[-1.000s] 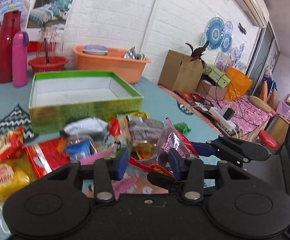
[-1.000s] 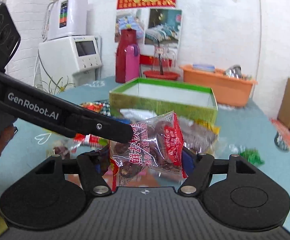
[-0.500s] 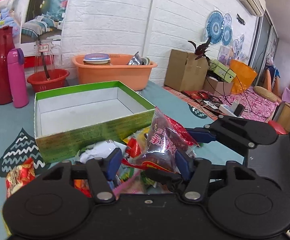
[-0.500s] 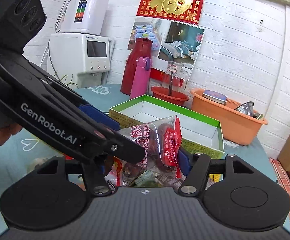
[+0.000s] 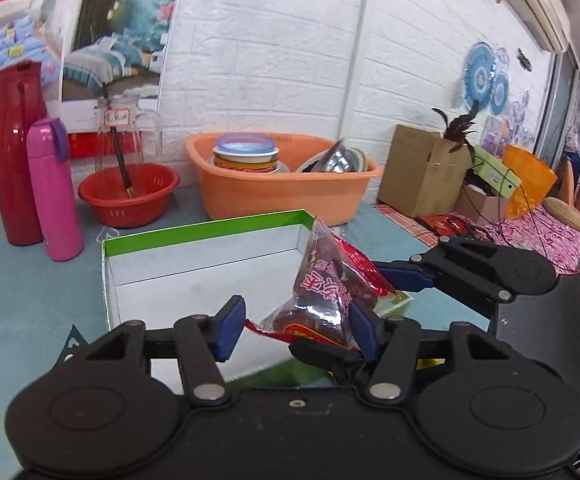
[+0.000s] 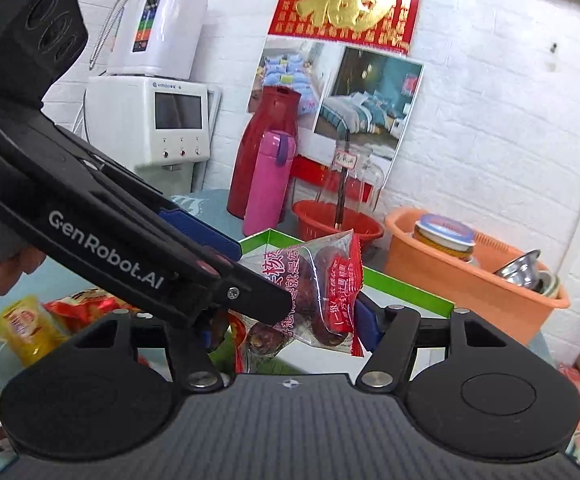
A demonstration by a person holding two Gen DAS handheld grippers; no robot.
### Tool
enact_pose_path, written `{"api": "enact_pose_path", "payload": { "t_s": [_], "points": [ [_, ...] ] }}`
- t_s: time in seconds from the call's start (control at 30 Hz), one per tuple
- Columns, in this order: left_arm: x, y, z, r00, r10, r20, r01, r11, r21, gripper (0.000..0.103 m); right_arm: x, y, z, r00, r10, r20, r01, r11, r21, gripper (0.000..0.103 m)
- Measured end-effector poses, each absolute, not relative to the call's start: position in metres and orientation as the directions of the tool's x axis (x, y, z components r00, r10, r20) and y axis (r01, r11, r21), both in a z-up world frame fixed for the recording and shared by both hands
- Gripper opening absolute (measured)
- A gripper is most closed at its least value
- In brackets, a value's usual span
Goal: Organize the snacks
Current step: 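Carry the brown snack bag into the green box and open the right gripper, then grasp the brown-and-yellow snack bag with the left gripper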
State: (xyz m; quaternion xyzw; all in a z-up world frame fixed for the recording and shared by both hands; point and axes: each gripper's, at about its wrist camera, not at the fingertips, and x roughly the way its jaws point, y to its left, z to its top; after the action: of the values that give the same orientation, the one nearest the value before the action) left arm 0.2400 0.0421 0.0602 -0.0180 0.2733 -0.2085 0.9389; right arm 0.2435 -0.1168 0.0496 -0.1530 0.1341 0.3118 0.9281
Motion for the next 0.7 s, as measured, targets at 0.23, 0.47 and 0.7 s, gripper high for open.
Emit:
{"api": "enact_pose_path", "payload": {
  "t_s": [0.23, 0.47, 0.7],
  "points": [
    [0.272, 0.049, 0.036, 0.738, -0.385, -0.555, 0.326, 0.923, -0.206, 0.103, 0.285, -0.107, 0.036, 0.737, 0.52, -0.433, -0.625, 0.768, -0.14, 0.103],
    [0.245, 0.064, 0.043, 0.762, -0.356, -0.541, 0.26, 0.933, -0.248, 0.103, 0.266, -0.125, 0.033, 0.743, 0.464, -0.483, -0.584, 0.802, -0.129, 0.103],
    [0.177, 0.057, 0.08, 0.813, -0.32, -0.486, 0.235, 0.944, -0.23, 0.103, 0.196, -0.162, 0.064, 0.777, 0.506, -0.373, -0.568, 0.82, -0.072, 0.103]
  ]
}}
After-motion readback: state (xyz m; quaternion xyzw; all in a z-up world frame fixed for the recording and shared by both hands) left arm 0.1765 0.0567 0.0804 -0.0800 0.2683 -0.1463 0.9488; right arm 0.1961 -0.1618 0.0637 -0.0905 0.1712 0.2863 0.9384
